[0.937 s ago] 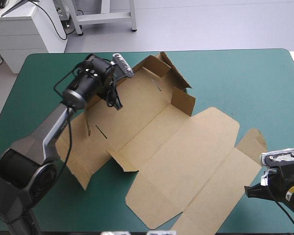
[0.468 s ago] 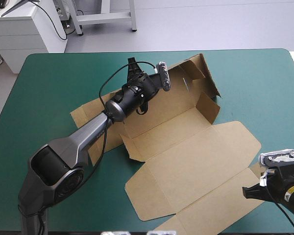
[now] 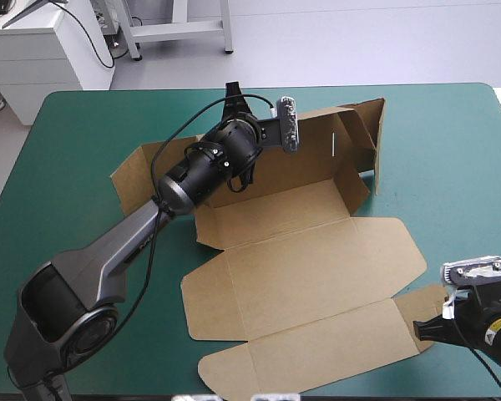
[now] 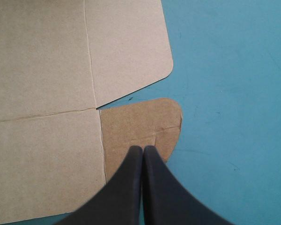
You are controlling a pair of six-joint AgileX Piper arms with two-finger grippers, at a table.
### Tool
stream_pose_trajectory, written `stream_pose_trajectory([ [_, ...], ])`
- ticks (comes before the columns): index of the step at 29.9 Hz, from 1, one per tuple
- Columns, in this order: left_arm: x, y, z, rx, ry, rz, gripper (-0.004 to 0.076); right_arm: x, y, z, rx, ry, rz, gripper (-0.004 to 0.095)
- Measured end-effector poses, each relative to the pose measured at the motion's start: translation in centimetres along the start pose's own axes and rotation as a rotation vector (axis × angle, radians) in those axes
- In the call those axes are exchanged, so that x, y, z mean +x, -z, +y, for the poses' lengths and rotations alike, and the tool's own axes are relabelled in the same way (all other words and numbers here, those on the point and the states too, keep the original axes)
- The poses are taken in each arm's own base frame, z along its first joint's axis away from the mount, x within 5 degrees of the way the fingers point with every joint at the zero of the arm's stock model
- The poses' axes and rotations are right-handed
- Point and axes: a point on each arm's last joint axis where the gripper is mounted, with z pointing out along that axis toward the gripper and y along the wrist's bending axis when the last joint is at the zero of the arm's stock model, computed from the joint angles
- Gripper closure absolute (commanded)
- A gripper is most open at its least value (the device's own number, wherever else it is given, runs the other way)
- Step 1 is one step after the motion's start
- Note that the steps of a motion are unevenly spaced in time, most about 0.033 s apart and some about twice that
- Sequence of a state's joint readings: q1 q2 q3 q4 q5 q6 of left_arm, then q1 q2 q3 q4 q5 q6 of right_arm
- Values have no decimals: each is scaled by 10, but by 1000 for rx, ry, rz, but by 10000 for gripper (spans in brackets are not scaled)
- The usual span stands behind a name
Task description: Fold the box
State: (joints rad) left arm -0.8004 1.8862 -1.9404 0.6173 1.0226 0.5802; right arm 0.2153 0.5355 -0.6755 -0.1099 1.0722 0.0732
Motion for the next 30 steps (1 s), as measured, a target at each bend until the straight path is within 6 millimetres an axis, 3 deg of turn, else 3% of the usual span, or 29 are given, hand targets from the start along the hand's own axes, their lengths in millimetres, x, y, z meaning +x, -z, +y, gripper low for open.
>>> stream_pose_trajectory([
  [5, -6, 1, -20, -12, -61, -16, 731, 1, 0, 0, 0, -4, 9, 923],
  [9, -7, 1, -40, -122, -91, -8, 731, 1, 0, 0, 1, -8, 13, 924],
  [14, -18, 22, -70, -226, -145, -88, 731, 1, 0, 0, 0, -23, 10, 923],
  [17, -14, 27, -82, -269, -167, -135, 731, 0, 0, 0, 0, -31, 0, 923],
  [22, -1, 16, -100, -401, -213, -123, 731, -2, 0, 0, -3, -37, -22, 923],
  [30, -1, 2, -111, -427, -224, -136, 731, -13, -7, 1, -1, -72, 16, 924],
])
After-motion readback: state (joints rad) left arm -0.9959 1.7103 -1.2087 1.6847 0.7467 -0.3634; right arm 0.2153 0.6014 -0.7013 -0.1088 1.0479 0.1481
